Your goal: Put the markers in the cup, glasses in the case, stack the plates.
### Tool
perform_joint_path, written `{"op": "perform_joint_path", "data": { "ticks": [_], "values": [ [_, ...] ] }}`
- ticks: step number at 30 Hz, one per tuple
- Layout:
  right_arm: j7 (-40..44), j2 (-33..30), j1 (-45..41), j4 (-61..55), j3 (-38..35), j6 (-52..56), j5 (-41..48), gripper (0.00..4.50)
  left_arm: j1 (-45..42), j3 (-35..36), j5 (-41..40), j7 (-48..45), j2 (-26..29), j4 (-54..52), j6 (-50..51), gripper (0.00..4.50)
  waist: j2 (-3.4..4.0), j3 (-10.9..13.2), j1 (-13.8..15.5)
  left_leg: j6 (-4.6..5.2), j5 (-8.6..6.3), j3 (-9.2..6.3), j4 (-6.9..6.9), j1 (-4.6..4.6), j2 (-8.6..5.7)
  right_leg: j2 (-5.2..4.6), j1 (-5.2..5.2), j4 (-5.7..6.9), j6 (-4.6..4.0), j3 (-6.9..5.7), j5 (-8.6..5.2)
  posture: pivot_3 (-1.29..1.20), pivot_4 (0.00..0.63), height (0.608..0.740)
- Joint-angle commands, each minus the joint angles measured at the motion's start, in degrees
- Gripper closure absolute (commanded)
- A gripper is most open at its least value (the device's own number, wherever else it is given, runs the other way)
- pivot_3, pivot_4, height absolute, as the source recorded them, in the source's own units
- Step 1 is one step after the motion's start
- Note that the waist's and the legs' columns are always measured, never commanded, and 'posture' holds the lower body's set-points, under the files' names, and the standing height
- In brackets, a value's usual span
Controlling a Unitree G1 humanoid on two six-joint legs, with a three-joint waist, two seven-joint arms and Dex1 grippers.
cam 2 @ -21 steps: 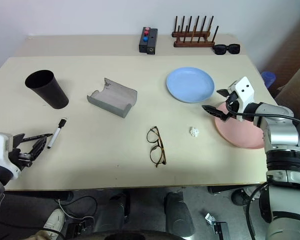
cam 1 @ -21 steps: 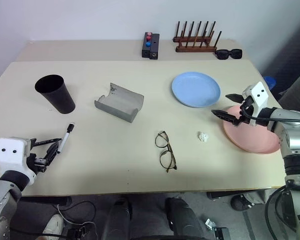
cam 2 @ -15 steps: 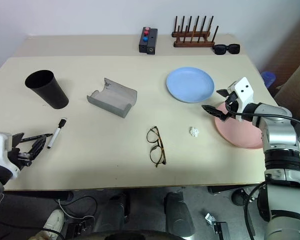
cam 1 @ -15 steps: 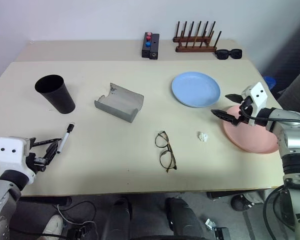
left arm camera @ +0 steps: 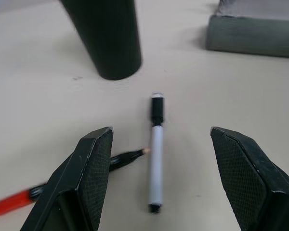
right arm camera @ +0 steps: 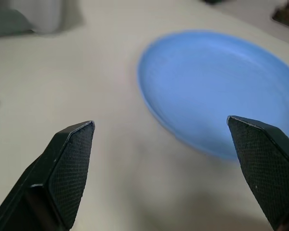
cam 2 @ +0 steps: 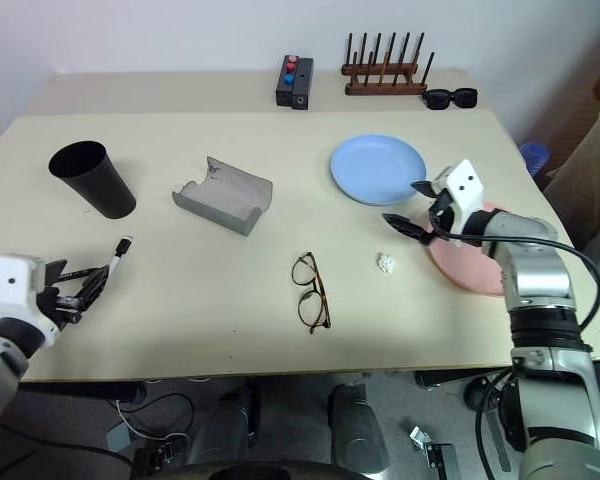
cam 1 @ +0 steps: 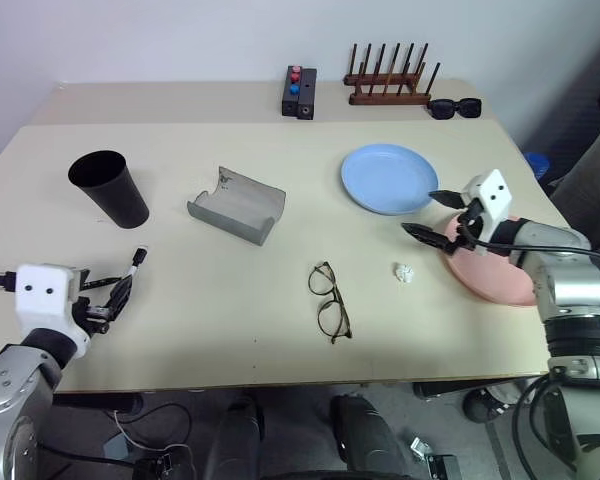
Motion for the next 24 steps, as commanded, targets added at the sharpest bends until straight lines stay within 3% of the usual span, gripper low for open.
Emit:
{"op": "perform_joint_path", "data": {
  "ticks": [1, 3, 10, 24],
  "values": [
    [-0.68, 2.61, -0.34, -10.25, 2.02, 3.33, 2.80, 0.00, -5.45, 0.22, -0.76, 3.76, -0.07, 0.63, 4.16, 0.66, 0.02, 0.01, 0.07, 0.00, 0.00, -0.01, 0.00, 0.01, 0.01, 0.01, 0.00, 0.00, 0.00, 0.00, 0.00, 0.00, 0.150, 0.740],
    [0.00, 4.69, 0.08, -15.93, 5.25, 5.63, 3.64, 0.00, -9.89, -1.91, 0.89, 6.30, 1.12, 2.64, 7.78, 0.03, -0.02, -0.02, 0.22, 0.00, 0.00, -0.09, 0.00, 0.04, 0.01, 0.05, 0.04, 0.05, 0.01, -0.02, -0.01, 0.00, 0.150, 0.740],
    [-0.08, 8.73, 5.11, -31.84, 14.15, 11.64, 6.44, 0.00, -20.34, -7.51, 2.85, 9.66, 5.20, 9.73, 23.16, 0.03, -0.03, -0.02, 0.16, -0.01, 0.01, -0.19, -0.02, 0.04, -0.01, 0.09, 0.11, 0.05, 0.13, -0.02, -0.07, 0.00, 0.150, 0.740],
    [-3.70, 11.86, 9.40, -35.87, 17.52, 12.48, 6.79, 0.00, -33.37, -12.16, 0.57, 5.77, 6.02, 18.77, 37.63, 0.03, -0.10, -0.06, 0.14, -0.03, 0.02, -0.20, -0.02, 0.07, 0.01, 0.10, 0.11, 0.08, 0.11, -0.04, -0.05, 0.00, 0.150, 0.740]
  ]
}}
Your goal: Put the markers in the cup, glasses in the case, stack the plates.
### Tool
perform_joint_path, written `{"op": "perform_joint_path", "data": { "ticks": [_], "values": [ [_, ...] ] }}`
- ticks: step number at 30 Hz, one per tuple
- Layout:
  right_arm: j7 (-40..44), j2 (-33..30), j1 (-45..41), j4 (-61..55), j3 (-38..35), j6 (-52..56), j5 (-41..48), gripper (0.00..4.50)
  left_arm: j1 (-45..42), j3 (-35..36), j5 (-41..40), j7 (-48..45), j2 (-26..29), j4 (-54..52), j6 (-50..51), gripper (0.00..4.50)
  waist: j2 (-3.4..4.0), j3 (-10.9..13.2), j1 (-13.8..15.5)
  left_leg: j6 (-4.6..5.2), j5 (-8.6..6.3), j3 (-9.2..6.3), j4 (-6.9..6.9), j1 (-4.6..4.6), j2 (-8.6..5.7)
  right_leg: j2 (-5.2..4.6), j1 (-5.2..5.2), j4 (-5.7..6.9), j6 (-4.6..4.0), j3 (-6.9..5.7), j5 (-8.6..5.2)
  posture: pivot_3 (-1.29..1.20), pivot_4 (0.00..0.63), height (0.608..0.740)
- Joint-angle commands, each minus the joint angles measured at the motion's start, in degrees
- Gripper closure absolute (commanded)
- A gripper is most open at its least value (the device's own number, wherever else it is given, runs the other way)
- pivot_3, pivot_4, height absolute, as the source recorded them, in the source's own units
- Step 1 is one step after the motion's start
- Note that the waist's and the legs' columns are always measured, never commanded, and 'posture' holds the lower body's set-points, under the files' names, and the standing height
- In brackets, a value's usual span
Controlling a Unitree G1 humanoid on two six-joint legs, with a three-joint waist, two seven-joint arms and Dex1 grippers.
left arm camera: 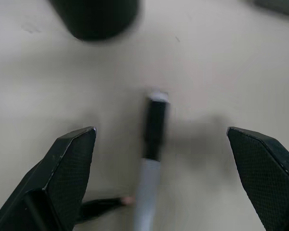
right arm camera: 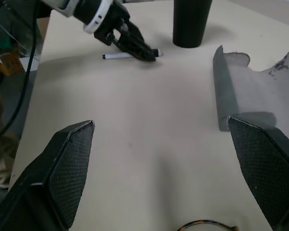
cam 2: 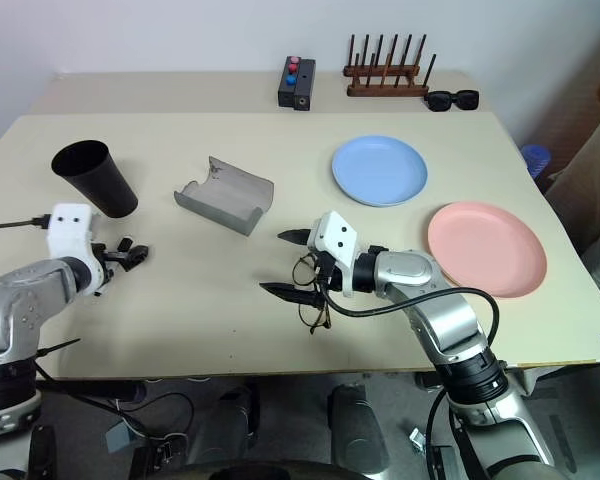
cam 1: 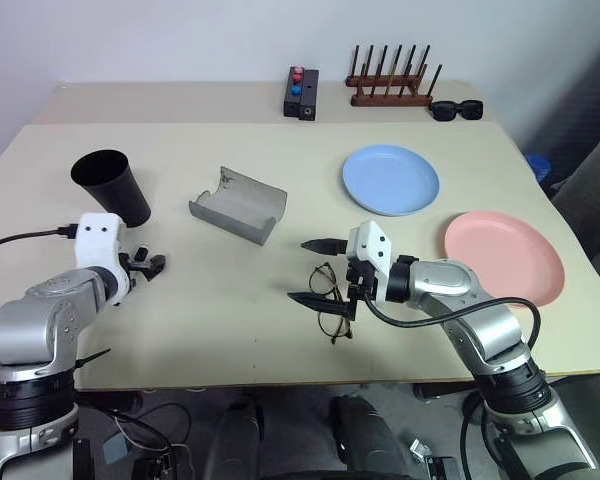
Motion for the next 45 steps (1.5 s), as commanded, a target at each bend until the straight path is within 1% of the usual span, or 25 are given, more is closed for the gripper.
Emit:
{"op": "perform_joint_path", "data": {
  "ticks": [1, 7, 8, 9, 10, 13, 16, 18, 22, 24, 25, 28, 30, 32, 34, 37, 40, 45],
  "values": [
    [-0.37, 0.30, 0.47, -2.46, -0.42, -1.08, 0.65, 0.00, -2.37, 0.14, -1.35, -1.46, 1.31, -0.13, 5.90, 0.03, -0.01, -0.01, 0.00, 0.00, 0.00, -0.01, -0.01, 0.02, 0.00, 0.00, 0.00, 0.01, 0.00, -0.01, 0.00, 0.00, 0.150, 0.740],
    [-0.78, 1.36, 0.81, -0.90, 0.64, -2.95, -0.43, 0.00, -3.74, 1.11, -2.35, -2.60, 1.39, -1.54, 14.03, 0.03, -0.01, -0.01, -0.01, 0.00, 0.00, 0.00, -0.01, 0.02, 0.00, 0.00, 0.01, 0.00, 0.01, 0.00, 0.00, 0.00, 0.150, 0.740],
    [-0.84, 1.55, 0.74, -0.67, 0.86, -3.24, -0.54, 0.00, -3.74, 1.21, -2.20, -2.61, 1.45, -1.87, 14.80, 0.57, -0.01, -0.01, -0.01, 0.00, 0.00, 0.00, -0.01, 0.02, 0.00, 0.00, 0.01, 0.00, 0.01, 0.00, 0.00, 0.00, 0.150, 0.740],
    [-0.84, 1.74, 0.63, -0.40, 1.03, -3.51, -0.64, 0.00, -3.76, 1.42, -2.06, -2.55, 1.44, -2.27, 15.72, 0.92, -0.01, -0.01, -0.01, 0.00, 0.00, 0.00, -0.01, 0.02, 0.00, 0.00, 0.01, 0.00, 0.01, 0.00, -0.01, 0.00, 0.150, 0.740],
    [-0.82, 1.94, 0.47, -0.11, 1.16, -3.74, -0.75, 0.00, -3.78, 1.58, -1.97, -2.55, 1.47, -2.58, 16.36, 1.40, -0.01, -0.01, -0.02, 0.00, 0.00, 0.00, -0.01, 0.03, 0.00, 0.00, 0.01, 0.01, 0.01, 0.00, 0.00, 0.00, 0.150, 0.740],
    [-0.57, 2.39, -0.02, 0.79, 1.41, -4.34, -1.02, 0.00, -3.81, 1.73, -1.68, -2.61, 1.56, -3.33, 16.67, 2.86, -0.01, -0.01, 0.02, 0.00, 0.00, 0.00, -0.01, 0.03, 0.00, -0.01, 0.01, 0.00, 0.01, 0.01, 0.00, 0.00, 0.150, 0.740],
    [-0.21, 2.78, -0.56, 1.75, 1.67, -5.02, -1.25, 0.00, -4.10, 1.99, -1.41, -2.42, 1.20, -3.85, 16.70, 4.43, -0.02, -0.01, 0.11, 0.00, 0.00, 0.00, 0.00, 0.03, -0.01, -0.02, 0.03, 0.00, 0.01, 0.01, 0.00, 0.00, 0.150, 0.740],
    [-0.11, 3.11, -1.02, 2.34, 1.85, -5.40, -1.45, 0.00, -4.27, 2.24, -1.02, -1.99, 0.75, -4.08, 16.34, 4.47, -0.02, -0.01, 0.08, -0.01, 0.00, 0.00, 0.00, 0.03, -0.01, -0.02, 0.03, 0.00, 0.01, 0.00, 0.00, 0.00, 0.150, 0.740],
    [-0.10, 3.66, -1.78, 3.27, 2.00, -6.00, -1.91, 0.00, -3.78, 1.55, 0.70, -1.96, 1.30, -5.02, 8.55, 4.47, -0.02, -0.01, 0.10, -0.01, 0.01, 0.00, 0.00, 0.03, -0.01, -0.02, 0.02, 0.00, 0.01, 0.00, 0.00, 0.00, 0.150, 0.740],
    [-0.12, 3.62, -1.91, 3.35, 1.93, -6.20, -2.01, 0.00, -2.43, 3.84, 4.07, 0.35, -0.45, -8.05, -5.48, 4.47, -0.03, -0.01, 0.08, -0.02, 0.01, 0.00, 0.00, 0.02, -0.01, -0.02, 0.02, -0.01, 0.01, 0.00, 0.00, 0.00, 0.150, 0.740],
    [-0.17, 3.62, -2.01, 3.44, 1.86, -6.32, -2.09, 0.00, -2.33, 5.49, 4.37, 0.84, -1.49, -9.34, -9.92, 4.47, -0.04, -0.01, 0.11, -0.02, 0.01, 0.00, -0.01, 0.01, -0.01, -0.03, 0.01, -0.02, 0.00, 0.00, 0.00, 0.00, 0.150, 0.740],
    [-1.28, 4.55, -3.13, 4.39, 1.18, -6.88, -2.30, 0.00, -4.16, 10.59, 1.85, 0.79, -4.64, -10.99, -17.45, 4.47, -0.08, 0.00, 0.15, -0.03, 0.02, 0.01, -0.03, 0.00, -0.01, -0.04, 0.01, -0.04, 0.00, 0.00, 0.01, 0.00, 0.150, 0.740],
    [-2.40, 5.79, -4.67, 5.37, 0.55, -7.17, -2.13, 0.00, -6.72, 13.10, 0.57, 0.86, -5.72, -10.06, -22.06, 4.47, -0.08, 0.00, 0.12, -0.05, 0.03, 0.01, -0.03, 0.01, -0.01, -0.03, 0.01, -0.02, 0.00, 0.00, 0.01, 0.00, 0.150, 0.740],
    [-3.66, 7.30, -6.63, 6.60, -0.02, -7.73, -2.07, 0.00, -9.84, 11.42, 5.04, 3.69, -3.94, -6.81, -26.86, 4.47, -0.09, 0.00, 0.10, -0.11, 0.07, 0.00, -0.02, 0.02, -0.01, -0.02, 0.01, 0.00, 0.00, 0.00, 0.02, 0.00, 0.150, 0.740],
    [-4.42, 8.53, -8.30, 7.92, -0.36, -8.14, -1.95, 0.00, -13.00, 7.64, 11.30, 7.66, -1.75, -2.11, -31.07, 4.47, -0.09, 0.00, 0.13, -0.12, 0.07, 0.00, -0.02, 0.02, -0.01, -0.01, 0.02, 0.00, 0.02, 0.00, 0.03, 0.00, 0.150, 0.740],
    [-4.82, 9.85, -10.25, 9.55, -0.27, -9.22, -2.26, 0.00, -18.73, 4.94, 17.34, 14.57, -1.79, 6.42, -37.47, 4.47, -0.10, -0.01, 0.38, -0.12, 0.08, -0.01, -0.02, 0.02, -0.01, 0.00, 0.06, -0.02, 0.19, 0.00, 0.11, 0.00, 0.150, 0.740],
    [-5.19, 11.20, -11.74, 10.44, 0.03, -10.22, -2.50, 0.00, -22.30, 3.51, 20.55, 18.55, -2.81, 13.51, -44.38, 4.47, -0.11, -0.01, 0.33, -0.12, 0.08, 0.00, -0.03, 0.00, -0.02, -0.01, 0.05, -0.05, 0.25, 0.00, 0.13, 0.00, 0.150, 0.740],
    [-6.42, 13.81, -12.46, 9.62, 0.59, -10.20, -2.09, 0.00, -24.53, 1.53, 21.51, 20.18, -6.11, 23.21, -53.73, 4.47, -0.10, -0.01, 0.31, -0.12, 0.08, -0.01, -0.08, 0.01, -0.01, 0.02, 0.02, 0.01, 0.39, -0.02, 0.21, 0.00, 0.150, 0.740]
  ]
}}
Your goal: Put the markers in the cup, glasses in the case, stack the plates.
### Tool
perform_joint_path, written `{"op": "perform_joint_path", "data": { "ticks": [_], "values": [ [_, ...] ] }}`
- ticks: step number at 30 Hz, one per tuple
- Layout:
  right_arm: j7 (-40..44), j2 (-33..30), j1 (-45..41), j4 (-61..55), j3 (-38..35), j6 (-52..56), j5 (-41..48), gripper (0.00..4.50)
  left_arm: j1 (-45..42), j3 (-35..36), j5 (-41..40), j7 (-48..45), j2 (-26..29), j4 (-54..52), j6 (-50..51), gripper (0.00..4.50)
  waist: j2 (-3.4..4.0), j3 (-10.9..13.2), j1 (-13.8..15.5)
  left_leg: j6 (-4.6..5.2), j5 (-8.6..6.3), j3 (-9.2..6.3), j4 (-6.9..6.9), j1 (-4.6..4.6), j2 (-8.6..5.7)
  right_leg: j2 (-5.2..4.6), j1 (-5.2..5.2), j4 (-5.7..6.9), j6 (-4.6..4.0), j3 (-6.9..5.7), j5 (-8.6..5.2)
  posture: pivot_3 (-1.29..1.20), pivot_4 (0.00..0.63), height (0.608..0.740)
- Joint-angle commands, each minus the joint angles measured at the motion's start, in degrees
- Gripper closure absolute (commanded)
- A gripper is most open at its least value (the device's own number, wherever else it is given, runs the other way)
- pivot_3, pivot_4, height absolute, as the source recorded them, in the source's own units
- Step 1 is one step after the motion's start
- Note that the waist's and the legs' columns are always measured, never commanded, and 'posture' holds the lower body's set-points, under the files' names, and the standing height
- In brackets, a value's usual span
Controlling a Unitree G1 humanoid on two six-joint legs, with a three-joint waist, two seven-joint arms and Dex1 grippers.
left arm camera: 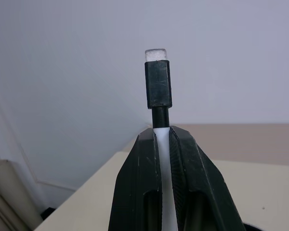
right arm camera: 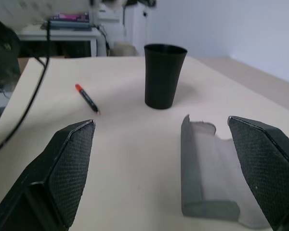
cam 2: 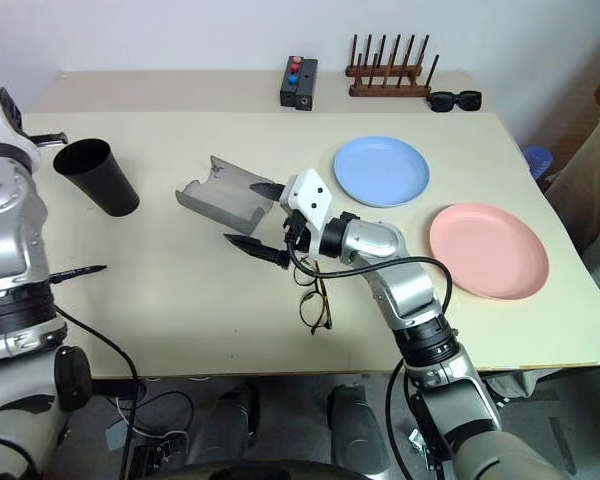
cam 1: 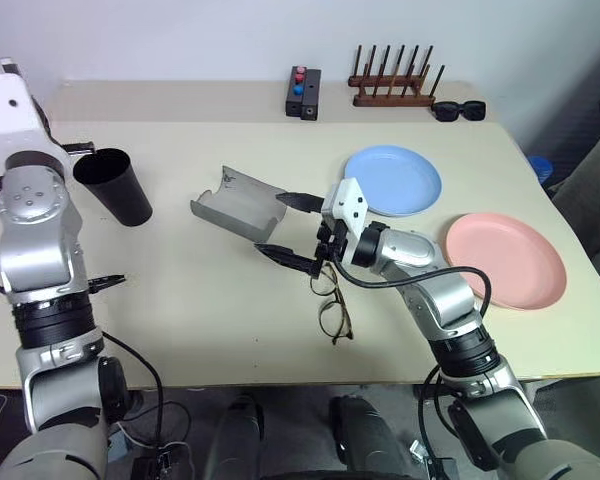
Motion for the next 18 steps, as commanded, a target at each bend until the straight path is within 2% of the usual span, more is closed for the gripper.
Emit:
{"op": "perform_joint_path", "data": {
  "ticks": [1, 9, 18],
  "values": [
    [-0.86, 1.76, -1.37, -2.33, -0.02, -0.93, 0.38, 0.00, -1.72, -1.56, 1.67, 1.21, -1.22, 4.63, -7.81, 4.47, 0.00, 0.00, 0.00, 0.00, 0.00, 0.00, 0.00, 0.00, 0.00, 0.00, 0.00, 0.00, 0.00, 0.00, 0.00, 0.00, 0.150, 0.740],
    [-2.42, 4.39, -0.98, -5.11, -0.63, 2.19, 3.26, 0.00, -1.69, -3.18, 2.48, 1.62, -2.15, 11.84, -15.05, 4.47, 0.00, 0.00, -0.10, -0.01, 0.00, 0.00, -0.03, -0.01, 0.01, 0.01, -0.02, 0.02, 0.01, 0.00, 0.01, 0.00, 0.150, 0.740],
    [-2.95, 4.46, -0.97, -5.68, -0.71, 3.40, 4.50, 0.00, -1.29, -2.96, 1.07, 1.54, -3.19, 12.74, -15.38, 4.47, 0.00, 0.00, -0.04, -0.03, 0.02, 0.00, -0.02, -0.01, 0.01, 0.01, -0.01, 0.02, 0.01, -0.01, 0.01, 0.00, 0.150, 0.740]
  ]
}}
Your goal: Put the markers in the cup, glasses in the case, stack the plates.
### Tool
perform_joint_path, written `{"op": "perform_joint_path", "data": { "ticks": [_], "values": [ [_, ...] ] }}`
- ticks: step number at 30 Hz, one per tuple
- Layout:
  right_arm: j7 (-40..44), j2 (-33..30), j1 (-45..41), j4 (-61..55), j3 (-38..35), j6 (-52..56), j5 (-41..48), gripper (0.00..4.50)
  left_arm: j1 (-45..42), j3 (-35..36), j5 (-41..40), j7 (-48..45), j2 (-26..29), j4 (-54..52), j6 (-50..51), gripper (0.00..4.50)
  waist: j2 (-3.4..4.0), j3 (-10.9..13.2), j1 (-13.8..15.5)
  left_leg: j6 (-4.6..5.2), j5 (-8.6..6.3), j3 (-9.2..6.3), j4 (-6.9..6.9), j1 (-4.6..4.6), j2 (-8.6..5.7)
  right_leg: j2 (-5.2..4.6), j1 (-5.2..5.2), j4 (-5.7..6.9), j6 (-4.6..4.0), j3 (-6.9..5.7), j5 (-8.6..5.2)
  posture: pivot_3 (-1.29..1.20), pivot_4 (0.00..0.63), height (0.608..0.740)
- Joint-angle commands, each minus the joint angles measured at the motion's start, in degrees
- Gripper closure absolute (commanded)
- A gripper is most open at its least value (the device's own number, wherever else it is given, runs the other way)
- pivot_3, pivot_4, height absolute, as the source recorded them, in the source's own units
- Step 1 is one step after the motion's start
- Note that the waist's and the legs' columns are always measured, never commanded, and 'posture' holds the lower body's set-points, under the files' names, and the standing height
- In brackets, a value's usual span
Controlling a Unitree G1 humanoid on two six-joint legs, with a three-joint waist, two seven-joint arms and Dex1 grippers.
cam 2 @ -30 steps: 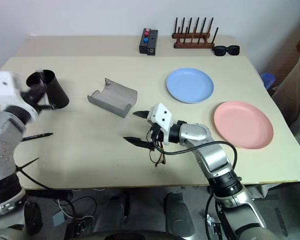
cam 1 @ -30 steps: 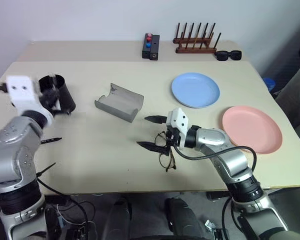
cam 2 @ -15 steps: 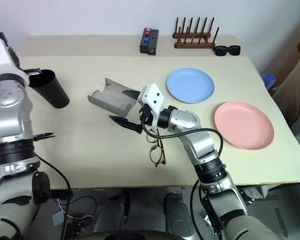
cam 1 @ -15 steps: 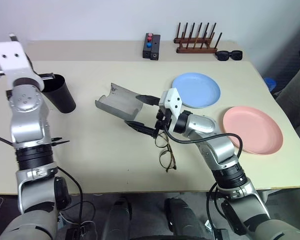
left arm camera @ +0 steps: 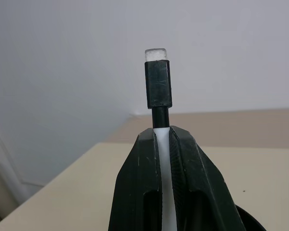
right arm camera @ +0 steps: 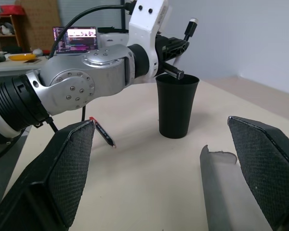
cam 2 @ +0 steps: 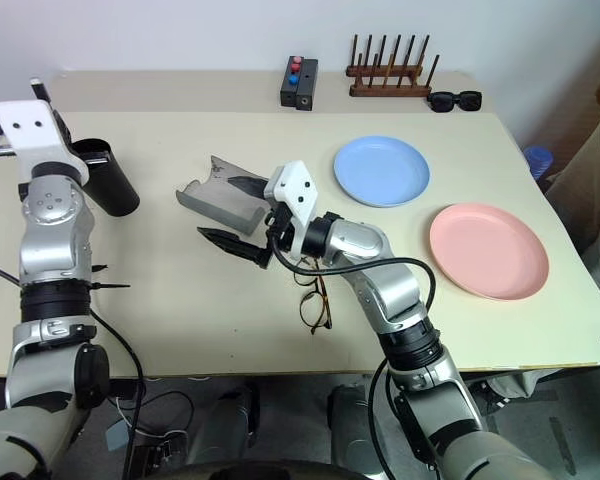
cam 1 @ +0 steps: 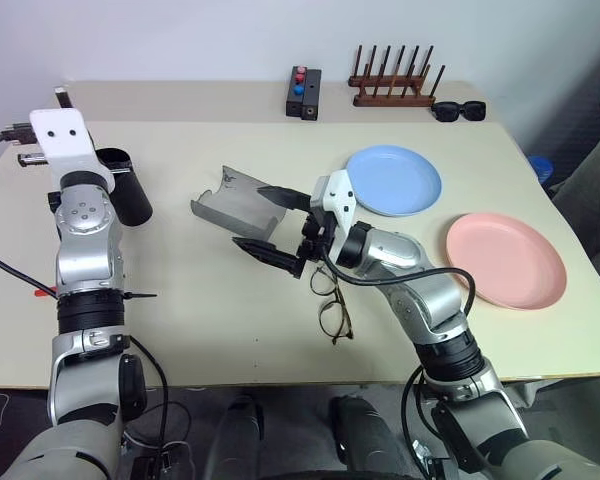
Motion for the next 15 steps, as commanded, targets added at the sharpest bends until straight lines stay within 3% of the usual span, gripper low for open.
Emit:
{"op": "perform_joint_path", "data": {
  "ticks": [1, 12, 15],
  "values": [
    [-0.03, 0.45, -1.07, -2.49, -0.86, -0.43, 0.97, 0.00, -0.64, 0.68, -0.27, 0.31, 0.02, -1.27, -0.58, 4.47, 0.00, 0.00, -0.04, 0.00, 0.00, 0.00, 0.00, 0.00, 0.00, 0.00, 0.00, 0.00, 0.00, 0.00, 0.00, 0.00, 0.150, 0.740],
    [0.13, 0.88, -1.62, -1.96, -0.71, -0.78, 0.89, 0.00, 0.95, 0.89, -1.15, -0.08, -1.58, -2.66, 0.07, 4.47, 0.00, 0.00, -0.08, 0.00, 0.00, 0.00, -0.01, 0.00, 0.00, 0.00, 0.00, 0.00, 0.00, 0.00, 0.00, 0.00, 0.150, 0.740],
    [0.14, 0.96, -1.62, -1.95, -0.67, -0.79, 0.89, 0.00, 1.31, 0.90, -1.36, 0.21, -2.00, -3.27, 0.54, 3.34, 0.00, 0.00, -0.05, 0.00, 0.00, 0.00, -0.01, 0.00, 0.00, 0.00, 0.00, 0.00, 0.00, 0.00, 0.00, 0.00, 0.150, 0.740]
  ]
}}
